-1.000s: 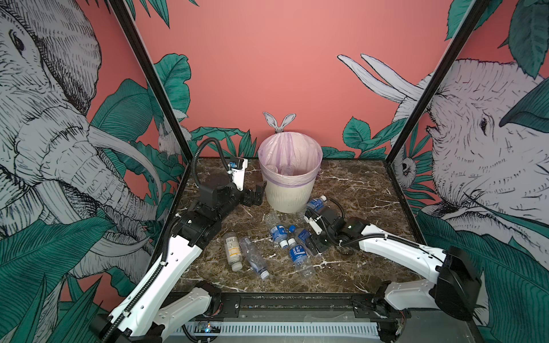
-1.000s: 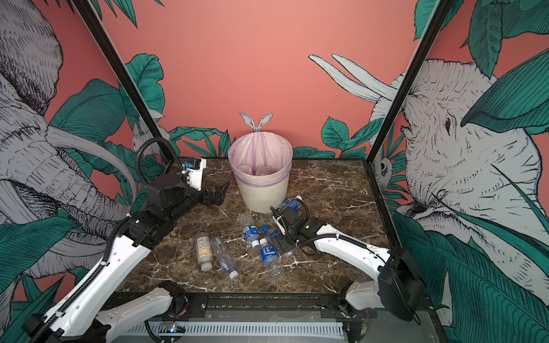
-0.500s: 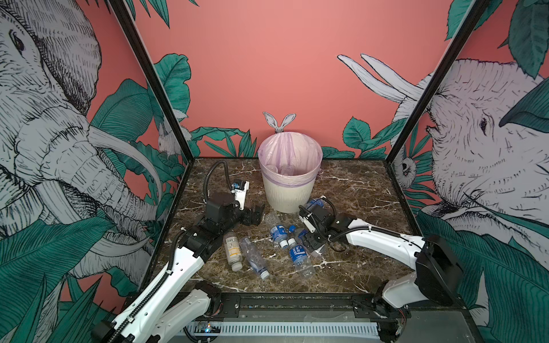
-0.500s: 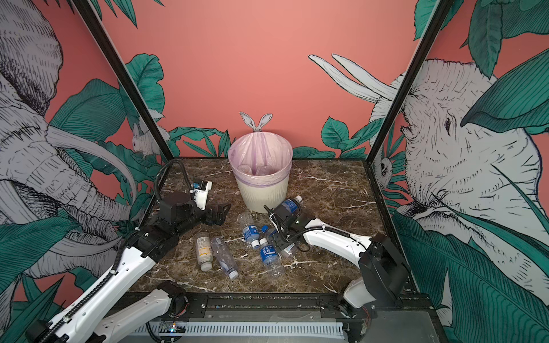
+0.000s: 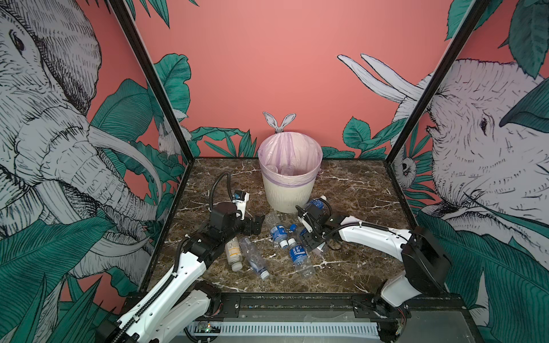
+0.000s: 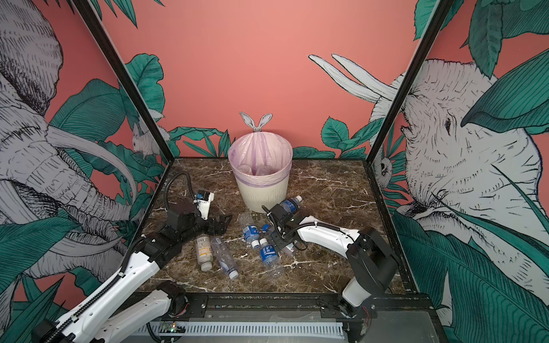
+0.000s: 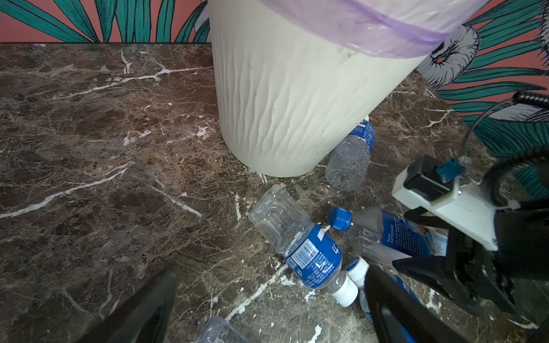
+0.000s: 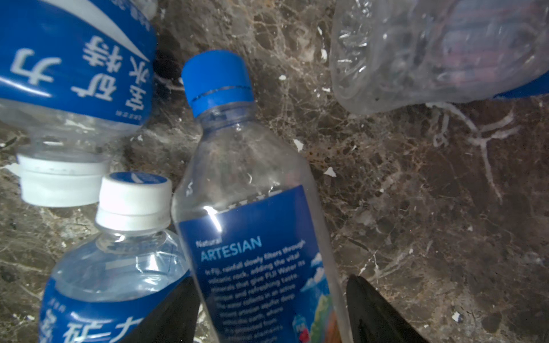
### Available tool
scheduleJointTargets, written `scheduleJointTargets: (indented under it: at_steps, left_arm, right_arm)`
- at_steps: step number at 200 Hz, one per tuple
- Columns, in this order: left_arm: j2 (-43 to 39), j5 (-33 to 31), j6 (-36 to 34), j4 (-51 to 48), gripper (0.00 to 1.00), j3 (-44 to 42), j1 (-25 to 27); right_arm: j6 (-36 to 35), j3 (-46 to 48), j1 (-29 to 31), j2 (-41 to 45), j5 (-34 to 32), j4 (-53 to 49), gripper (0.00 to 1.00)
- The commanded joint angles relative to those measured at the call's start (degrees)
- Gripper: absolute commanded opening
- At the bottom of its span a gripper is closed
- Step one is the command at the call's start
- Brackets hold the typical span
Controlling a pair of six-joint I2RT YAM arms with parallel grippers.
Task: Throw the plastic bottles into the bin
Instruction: 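Lower the right gripper onto the blue-capped ARTESIAN bottle while the left gripper draws back, then close the right gripper around the ARTESIAN bottle and lift it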
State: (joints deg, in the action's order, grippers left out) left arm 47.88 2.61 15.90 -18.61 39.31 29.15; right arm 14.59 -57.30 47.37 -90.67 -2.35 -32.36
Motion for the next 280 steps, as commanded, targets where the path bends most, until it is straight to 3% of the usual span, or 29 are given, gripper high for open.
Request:
scheduleJointTargets:
  at_steps: [1,70,156,226,280]
  left_arm:
    - [-0.24,0.97,1.23,1.95,0.99,-0.82,-0.22]
    - [0.2,1.74,2.27,2.99,0.99,-2.2,-0.21]
    - [0.18,2.75,3.88,4.9,0.99,-4.42,-0.15]
    - [0.65,3.05,4.13,5.25,0.99,-4.23,-0.19]
    - [0.85,3.35,4.23,5.12,0.99,-4.51,-0.14]
  right_arm:
    - [0.07,-1.23,-0.53,-1.34,-0.07,-0.45,0.8]
    - [-0.08,-0.8,-0.78,-4.86,-0.64,0.06,0.82]
    - [-0.31,-0.2,-0.7,-6.89,-2.14,-0.65,0.75]
    - [-1.31,3.4,-0.38,2.12,-3.41,1.71,0.62]
    - [-0.31,10.11,0.52,13.09,-4.77,6.5,0.61]
